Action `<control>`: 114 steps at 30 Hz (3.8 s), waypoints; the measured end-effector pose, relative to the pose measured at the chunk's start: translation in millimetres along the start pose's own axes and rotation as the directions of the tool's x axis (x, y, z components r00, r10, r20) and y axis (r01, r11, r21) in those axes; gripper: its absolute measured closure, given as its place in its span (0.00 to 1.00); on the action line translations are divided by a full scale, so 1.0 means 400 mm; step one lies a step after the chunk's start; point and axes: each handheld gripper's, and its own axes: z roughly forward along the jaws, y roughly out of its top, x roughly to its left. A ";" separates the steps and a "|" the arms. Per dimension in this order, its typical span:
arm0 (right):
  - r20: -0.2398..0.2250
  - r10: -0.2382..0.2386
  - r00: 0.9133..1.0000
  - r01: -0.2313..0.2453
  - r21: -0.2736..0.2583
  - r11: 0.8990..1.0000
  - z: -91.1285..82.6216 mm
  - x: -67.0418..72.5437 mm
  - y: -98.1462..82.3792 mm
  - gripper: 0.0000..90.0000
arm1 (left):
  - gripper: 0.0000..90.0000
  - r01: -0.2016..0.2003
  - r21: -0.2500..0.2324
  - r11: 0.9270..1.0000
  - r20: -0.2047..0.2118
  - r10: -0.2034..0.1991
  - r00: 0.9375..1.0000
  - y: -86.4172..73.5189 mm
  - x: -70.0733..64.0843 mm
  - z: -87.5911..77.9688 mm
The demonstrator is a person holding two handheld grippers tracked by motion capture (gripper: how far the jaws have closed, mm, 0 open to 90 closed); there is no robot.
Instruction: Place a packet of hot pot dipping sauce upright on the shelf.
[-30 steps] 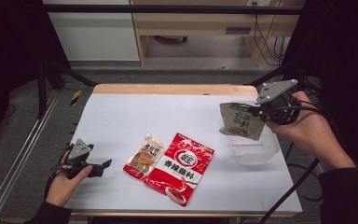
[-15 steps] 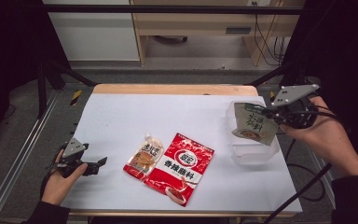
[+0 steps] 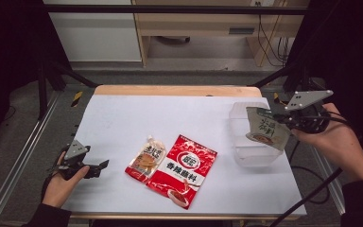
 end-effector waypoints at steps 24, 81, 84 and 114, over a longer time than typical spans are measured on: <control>-0.100 -0.065 0.993 0.062 -0.034 0.997 0.034 0.022 0.021 1.00 | 0.07 -0.004 0.011 1.000 0.011 0.004 1.000 -0.001 -0.005 0.005; -0.231 -0.003 0.973 -0.007 -0.041 0.999 0.136 0.034 -0.086 0.98 | 0.07 -0.022 0.039 0.999 0.017 0.021 1.000 -0.003 -0.013 0.017; -0.220 0.023 0.975 -0.029 -0.022 0.999 0.135 0.029 -0.101 0.97 | 0.07 -0.024 0.041 0.999 0.020 0.024 1.000 -0.003 -0.014 0.018; -0.084 0.054 0.995 -0.063 -0.100 0.993 0.057 0.148 0.002 0.19 | 0.07 -0.055 0.050 0.997 0.016 0.055 0.998 0.001 -0.026 0.021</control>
